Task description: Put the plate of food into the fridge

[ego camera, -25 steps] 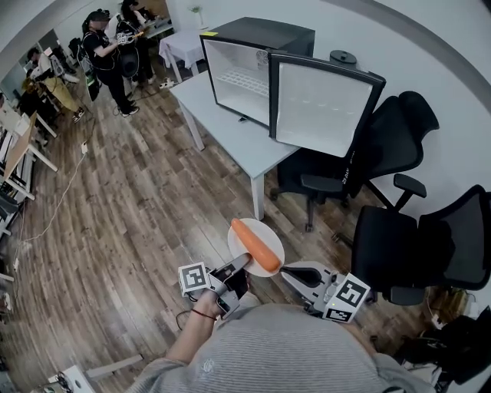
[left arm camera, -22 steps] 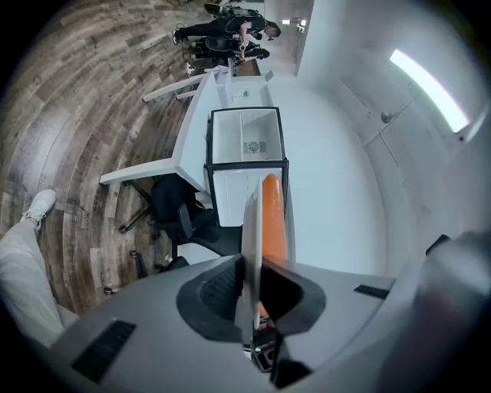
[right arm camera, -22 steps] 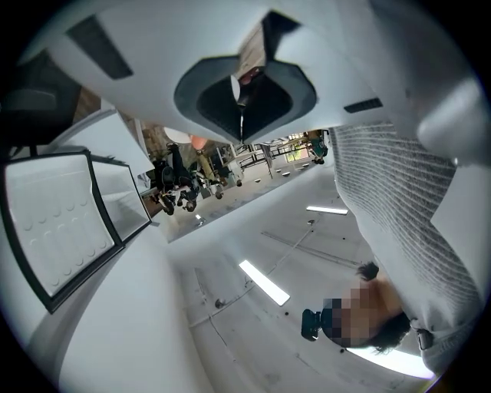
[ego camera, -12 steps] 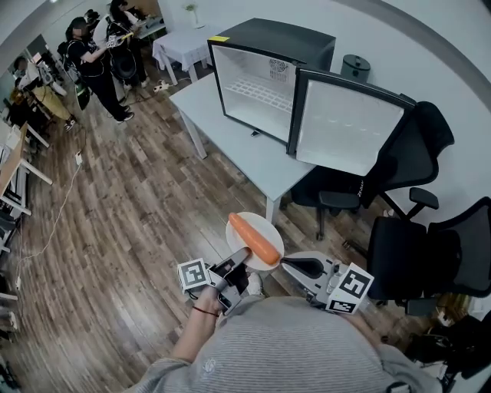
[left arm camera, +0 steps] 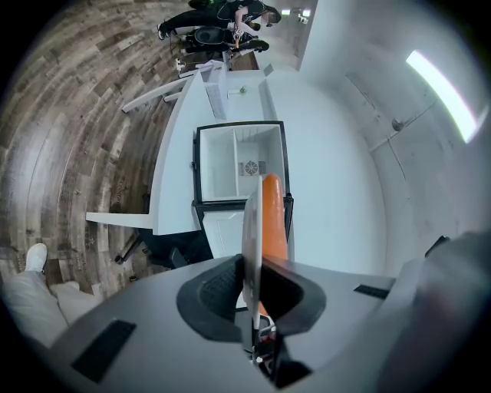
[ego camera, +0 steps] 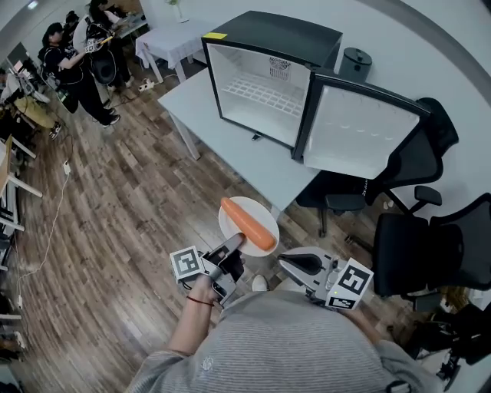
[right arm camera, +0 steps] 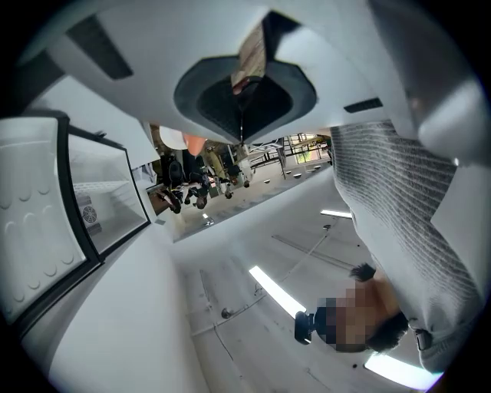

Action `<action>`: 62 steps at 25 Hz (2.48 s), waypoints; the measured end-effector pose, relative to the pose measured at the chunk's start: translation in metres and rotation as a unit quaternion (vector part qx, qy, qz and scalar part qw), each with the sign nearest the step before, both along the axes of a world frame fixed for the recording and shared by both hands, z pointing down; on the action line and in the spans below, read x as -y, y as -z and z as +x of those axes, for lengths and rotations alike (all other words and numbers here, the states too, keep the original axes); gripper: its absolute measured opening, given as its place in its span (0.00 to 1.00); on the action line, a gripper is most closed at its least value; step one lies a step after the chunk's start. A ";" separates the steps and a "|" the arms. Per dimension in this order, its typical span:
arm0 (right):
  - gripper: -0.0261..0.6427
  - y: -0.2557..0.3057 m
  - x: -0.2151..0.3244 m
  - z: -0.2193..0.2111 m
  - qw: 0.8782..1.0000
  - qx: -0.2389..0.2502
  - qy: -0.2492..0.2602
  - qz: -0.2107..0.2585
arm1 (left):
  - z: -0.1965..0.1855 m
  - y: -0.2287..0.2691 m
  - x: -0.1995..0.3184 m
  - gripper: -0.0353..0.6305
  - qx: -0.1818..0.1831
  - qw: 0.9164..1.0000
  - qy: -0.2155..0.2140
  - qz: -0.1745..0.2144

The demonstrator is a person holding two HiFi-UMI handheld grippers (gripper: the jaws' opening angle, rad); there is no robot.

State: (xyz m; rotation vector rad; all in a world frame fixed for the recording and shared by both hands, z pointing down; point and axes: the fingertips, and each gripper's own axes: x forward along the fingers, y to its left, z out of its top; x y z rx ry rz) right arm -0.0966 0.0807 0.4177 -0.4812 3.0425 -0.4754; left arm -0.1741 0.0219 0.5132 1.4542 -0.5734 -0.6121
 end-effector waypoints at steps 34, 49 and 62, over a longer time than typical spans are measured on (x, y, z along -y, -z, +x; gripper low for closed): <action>0.06 -0.004 0.132 0.019 1.000 0.005 0.009 -0.019 | 0.006 -0.005 0.171 0.12 0.021 1.000 0.008 -0.008; 0.06 -0.015 0.149 0.038 0.999 0.006 -0.008 -0.037 | 0.020 -0.010 0.240 0.12 0.023 1.000 0.003 -0.011; 0.06 -0.022 0.165 0.055 0.998 0.005 -0.025 -0.049 | 0.024 -0.019 0.303 0.12 0.016 0.999 0.027 -0.023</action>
